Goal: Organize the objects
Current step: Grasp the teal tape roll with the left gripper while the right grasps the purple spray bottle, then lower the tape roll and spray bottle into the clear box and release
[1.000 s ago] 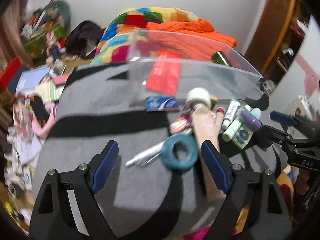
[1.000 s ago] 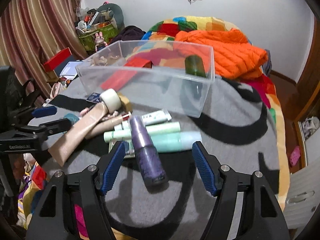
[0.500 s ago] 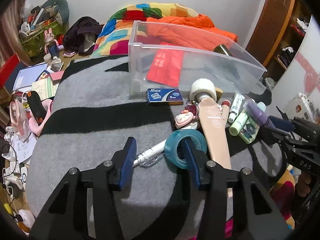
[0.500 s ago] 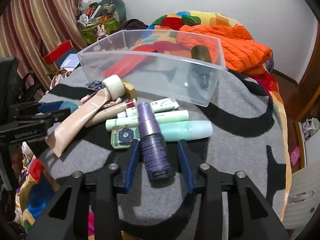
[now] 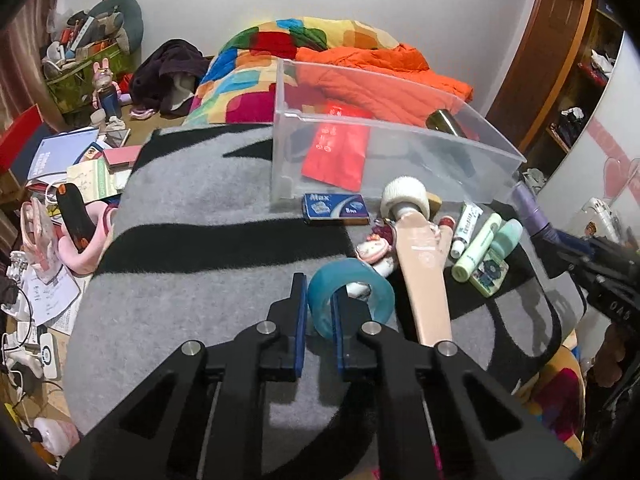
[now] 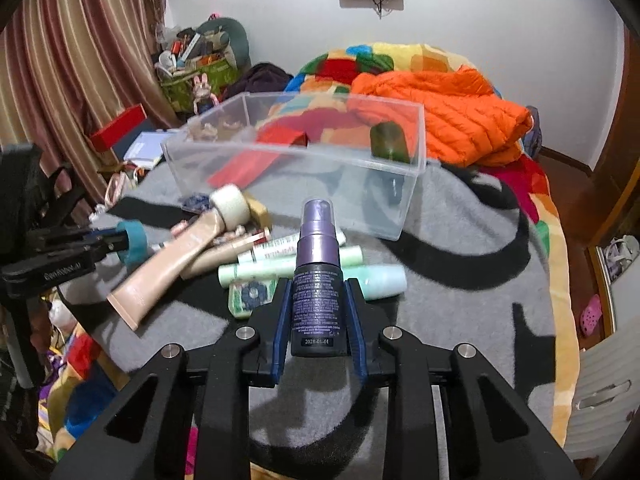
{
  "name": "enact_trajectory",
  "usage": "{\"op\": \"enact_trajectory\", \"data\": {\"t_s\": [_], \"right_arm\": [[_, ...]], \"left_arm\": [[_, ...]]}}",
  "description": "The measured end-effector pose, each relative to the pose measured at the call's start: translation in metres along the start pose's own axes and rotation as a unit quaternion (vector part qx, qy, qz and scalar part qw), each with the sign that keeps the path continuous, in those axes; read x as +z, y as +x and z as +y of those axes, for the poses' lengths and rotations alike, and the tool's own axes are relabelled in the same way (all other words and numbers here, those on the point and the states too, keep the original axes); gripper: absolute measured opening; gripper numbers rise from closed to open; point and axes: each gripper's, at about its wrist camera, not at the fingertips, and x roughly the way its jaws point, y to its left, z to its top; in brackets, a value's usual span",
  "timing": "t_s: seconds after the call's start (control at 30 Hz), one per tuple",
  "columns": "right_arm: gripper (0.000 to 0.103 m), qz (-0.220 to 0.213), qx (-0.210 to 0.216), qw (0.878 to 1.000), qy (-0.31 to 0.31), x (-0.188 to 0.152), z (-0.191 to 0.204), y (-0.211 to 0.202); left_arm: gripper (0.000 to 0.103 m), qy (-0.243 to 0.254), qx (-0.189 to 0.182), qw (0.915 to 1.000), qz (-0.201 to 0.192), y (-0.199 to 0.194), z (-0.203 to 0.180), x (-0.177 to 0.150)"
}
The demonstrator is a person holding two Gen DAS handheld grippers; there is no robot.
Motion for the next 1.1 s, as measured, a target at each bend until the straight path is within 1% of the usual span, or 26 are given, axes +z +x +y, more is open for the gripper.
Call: {"op": "enact_trajectory", "data": {"t_s": [0.23, 0.4, 0.57, 0.73, 0.8, 0.93, 1.1], "right_arm": [[0.023, -0.036, -0.005, 0.999, 0.005, 0.026, -0.003, -0.011], [0.023, -0.054, -0.008, 0.998, 0.006, 0.048, -0.006, -0.008], [0.023, -0.067, -0.019, 0.998, 0.005, 0.077, -0.01, 0.002], [0.023, -0.067, -0.032, 0.997, 0.003, 0.102, -0.017, 0.017], [0.023, -0.057, -0.033, 0.998, 0.004, 0.112, -0.021, 0.028], [0.023, -0.029, -0.016, 0.999, 0.002, 0.123, -0.026, 0.05], [0.023, 0.011, -0.012, 1.0, -0.003, 0.123, -0.027, 0.08]], "left_arm": [[0.01, -0.005, -0.005, 0.9996, -0.026, -0.014, 0.003, 0.02], [0.01, -0.002, -0.011, 0.9986, -0.051, -0.025, 0.005, 0.049], [0.01, -0.002, -0.014, 0.9982, -0.059, -0.02, 0.004, 0.079], [0.01, 0.001, -0.017, 0.999, -0.042, -0.002, 0.002, 0.107], [0.01, 0.006, -0.016, 0.9994, -0.03, 0.007, 0.001, 0.117], [0.01, 0.018, -0.014, 0.9997, -0.002, 0.029, -0.002, 0.135], [0.01, 0.043, 0.009, 0.9985, 0.032, 0.061, -0.007, 0.145]]}}
